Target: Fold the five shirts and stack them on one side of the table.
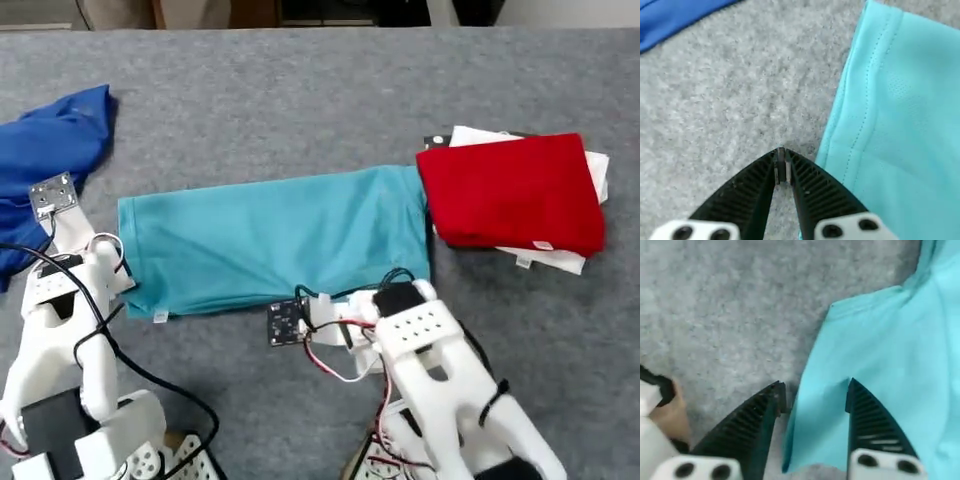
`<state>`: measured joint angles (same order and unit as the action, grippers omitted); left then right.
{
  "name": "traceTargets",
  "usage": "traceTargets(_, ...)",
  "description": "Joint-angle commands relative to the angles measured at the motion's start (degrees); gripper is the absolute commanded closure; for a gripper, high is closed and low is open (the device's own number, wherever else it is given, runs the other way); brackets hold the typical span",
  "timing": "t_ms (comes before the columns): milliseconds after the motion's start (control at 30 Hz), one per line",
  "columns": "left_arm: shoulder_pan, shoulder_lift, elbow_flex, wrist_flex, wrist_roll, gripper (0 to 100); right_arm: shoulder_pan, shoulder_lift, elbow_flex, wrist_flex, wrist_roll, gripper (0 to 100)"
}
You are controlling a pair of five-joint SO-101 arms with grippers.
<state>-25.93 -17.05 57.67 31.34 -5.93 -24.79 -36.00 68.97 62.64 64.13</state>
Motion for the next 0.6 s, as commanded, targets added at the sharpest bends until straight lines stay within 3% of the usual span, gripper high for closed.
traceTargets(0, -0.4, 0.0, -2.7, -1.1, 0.4, 98, -0.4, 5.2, -0.2, -5.3, -0.7, 78.8)
traceTargets(200, -0.4, 0.1, -2.7, -1.1, 0.4, 98, -0.3, 13.0, -3.9, -6.5, -0.7, 79.2)
traceTargets(567, -0.4, 0.1, -2.5, -1.1, 0.4, 98, 1.7, 13.8, -4.8, -9.2, 1.5, 79.3)
